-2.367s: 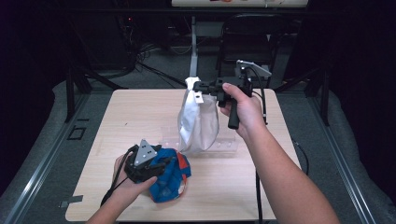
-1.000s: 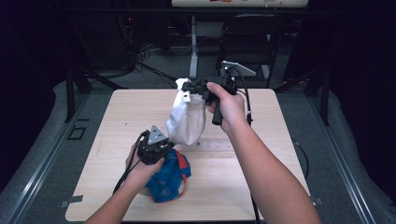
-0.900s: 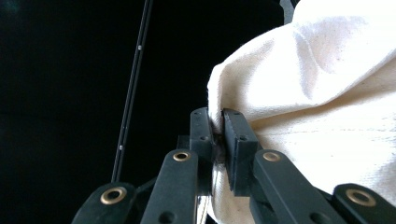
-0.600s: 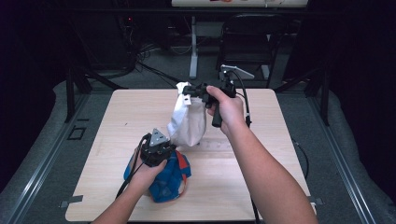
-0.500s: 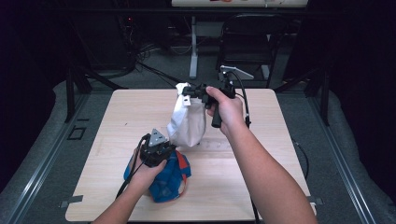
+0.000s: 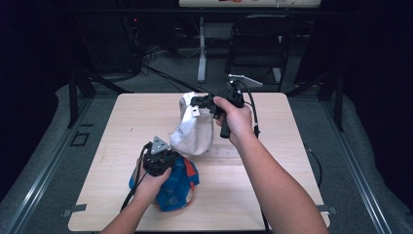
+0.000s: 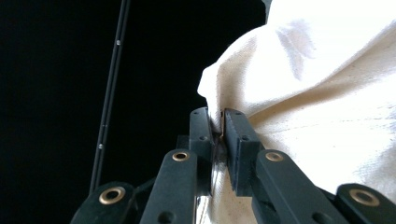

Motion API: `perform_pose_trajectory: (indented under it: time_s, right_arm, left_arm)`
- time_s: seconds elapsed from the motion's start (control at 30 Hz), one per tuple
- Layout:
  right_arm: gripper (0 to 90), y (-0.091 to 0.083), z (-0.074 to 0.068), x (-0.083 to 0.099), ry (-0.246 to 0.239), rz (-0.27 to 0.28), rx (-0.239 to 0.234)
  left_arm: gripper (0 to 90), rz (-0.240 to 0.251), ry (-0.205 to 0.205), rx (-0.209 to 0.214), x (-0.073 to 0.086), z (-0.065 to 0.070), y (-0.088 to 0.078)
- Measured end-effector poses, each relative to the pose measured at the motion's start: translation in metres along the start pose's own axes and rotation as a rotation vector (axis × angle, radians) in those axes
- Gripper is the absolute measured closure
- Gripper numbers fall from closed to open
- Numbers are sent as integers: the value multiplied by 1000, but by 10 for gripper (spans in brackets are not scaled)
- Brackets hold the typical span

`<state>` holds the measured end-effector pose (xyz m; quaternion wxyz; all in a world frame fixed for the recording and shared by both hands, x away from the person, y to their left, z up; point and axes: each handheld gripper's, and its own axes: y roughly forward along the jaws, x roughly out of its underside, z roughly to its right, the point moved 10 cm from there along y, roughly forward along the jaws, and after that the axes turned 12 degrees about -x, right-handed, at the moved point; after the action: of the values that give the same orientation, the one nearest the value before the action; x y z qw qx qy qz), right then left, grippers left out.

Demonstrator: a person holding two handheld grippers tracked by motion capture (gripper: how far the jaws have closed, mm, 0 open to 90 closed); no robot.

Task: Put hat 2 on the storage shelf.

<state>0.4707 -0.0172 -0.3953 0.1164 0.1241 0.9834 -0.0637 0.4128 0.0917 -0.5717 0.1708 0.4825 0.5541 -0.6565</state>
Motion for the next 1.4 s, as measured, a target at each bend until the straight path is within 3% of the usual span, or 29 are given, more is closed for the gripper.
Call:
perform_pose_trajectory:
  time_s: [0.13, 0.37, 0.43, 0.57, 0.63, 0.67, 0.77, 0.83, 1.03, 1.1, 1.2, 1.33, 1.4]
  right_arm:
    - [823, -3, 6, 3, -30, -17, 52]
    - [821, -8, 17, 4, -35, -2, 92]
    - [813, -10, 25, 3, -45, 2, 129]
    - [794, -11, 30, 3, -41, 2, 130]
    - [785, -13, 32, 3, -47, 5, 133]
    - [784, -13, 33, 3, -50, 1, 137]
    - [775, -15, 33, 3, -57, 10, 139]
    - [761, -18, 32, 4, -60, 10, 133]
    - [649, -33, 29, 8, -157, 26, 154]
    - [640, -34, 28, 8, -162, 32, 148]
    - [590, -45, 29, 13, -203, 40, 143]
    - [548, -57, 34, 21, -250, 44, 160]
    - [537, -70, 39, 29, -266, 64, 154]
  left_arm:
    - [820, -19, -28, 12, 4, -2, 1]
    - [820, -58, -72, 49, 10, -3, 4]
    - [819, -80, -74, 58, 13, -5, 8]
    - [824, -90, -88, 45, 17, -6, 12]
    - [824, -98, -88, 62, 18, -6, 12]
    - [825, -87, -88, 44, 18, -6, 13]
    - [824, -87, -53, 41, 18, -5, 12]
    - [780, -77, -60, 43, 17, -4, 11]
    - [627, -43, -46, 45, 20, -7, -6]
    - [616, -34, -42, 44, 21, -9, -10]
    - [560, -40, -31, 48, 26, -14, -19]
    - [552, -31, -17, 42, 32, -23, -33]
    - [550, -31, -29, 49, 35, -27, -39]
